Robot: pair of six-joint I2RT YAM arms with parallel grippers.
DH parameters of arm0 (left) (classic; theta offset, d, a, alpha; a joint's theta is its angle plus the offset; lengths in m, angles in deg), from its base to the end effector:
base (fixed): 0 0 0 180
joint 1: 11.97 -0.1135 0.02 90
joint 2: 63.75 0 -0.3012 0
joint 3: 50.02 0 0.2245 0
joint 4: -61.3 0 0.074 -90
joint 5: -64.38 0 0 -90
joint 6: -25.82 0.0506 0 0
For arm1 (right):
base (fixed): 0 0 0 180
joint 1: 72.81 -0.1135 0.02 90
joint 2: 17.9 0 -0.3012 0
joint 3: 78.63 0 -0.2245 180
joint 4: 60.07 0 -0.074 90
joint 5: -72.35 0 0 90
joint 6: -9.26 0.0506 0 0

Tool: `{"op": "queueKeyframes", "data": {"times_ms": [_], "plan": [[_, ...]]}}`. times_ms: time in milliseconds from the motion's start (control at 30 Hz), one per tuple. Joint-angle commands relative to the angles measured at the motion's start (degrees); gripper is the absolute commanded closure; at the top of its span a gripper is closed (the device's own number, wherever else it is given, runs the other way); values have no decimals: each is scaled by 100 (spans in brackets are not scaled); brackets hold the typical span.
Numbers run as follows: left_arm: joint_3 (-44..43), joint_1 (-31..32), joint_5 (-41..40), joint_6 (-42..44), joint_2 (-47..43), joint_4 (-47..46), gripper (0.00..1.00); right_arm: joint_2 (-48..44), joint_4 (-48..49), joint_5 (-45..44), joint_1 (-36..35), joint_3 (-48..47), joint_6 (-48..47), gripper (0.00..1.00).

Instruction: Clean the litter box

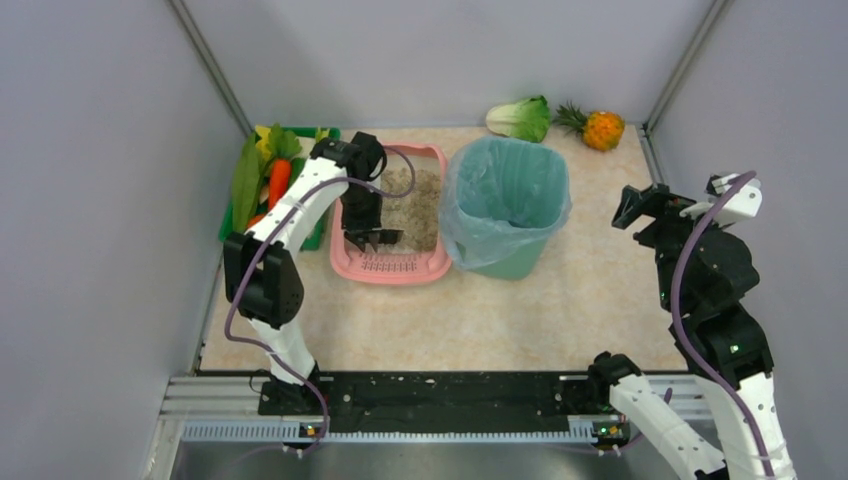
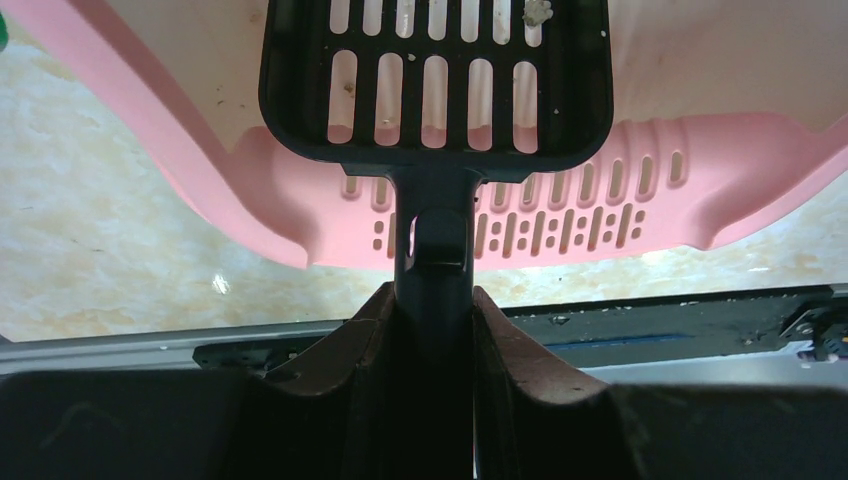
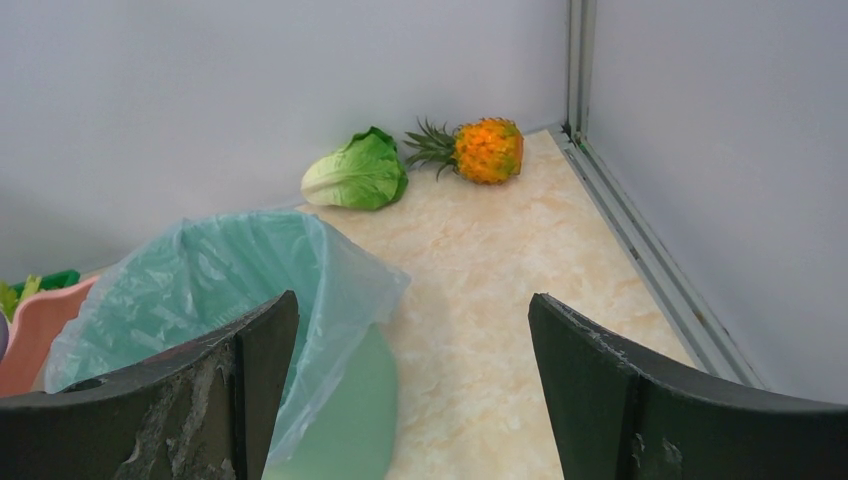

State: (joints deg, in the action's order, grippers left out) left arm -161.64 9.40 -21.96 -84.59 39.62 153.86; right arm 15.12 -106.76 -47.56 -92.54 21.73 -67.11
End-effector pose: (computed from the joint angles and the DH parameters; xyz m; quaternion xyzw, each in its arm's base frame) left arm 0.3007 -0.1211 0.3149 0.0099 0.9982 -0.0475 0.0350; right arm 0.0457 -0.0104 0.4407 0.1457 0.6923 0.0211 0.7064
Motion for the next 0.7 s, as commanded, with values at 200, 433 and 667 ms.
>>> {"op": "queueKeyframes", "data": {"times_ms": [200,433,667], "plan": [[-680,-24,-252,-229,389,712,100,116,166,-136,-55,18,-102,14],[-727,-33,-313,-245,561,832,100,230,322,-138,-48,63,-208,14],[-865,-84,-307,-242,858,860,100,283,481,-187,-54,87,-482,14]]}}
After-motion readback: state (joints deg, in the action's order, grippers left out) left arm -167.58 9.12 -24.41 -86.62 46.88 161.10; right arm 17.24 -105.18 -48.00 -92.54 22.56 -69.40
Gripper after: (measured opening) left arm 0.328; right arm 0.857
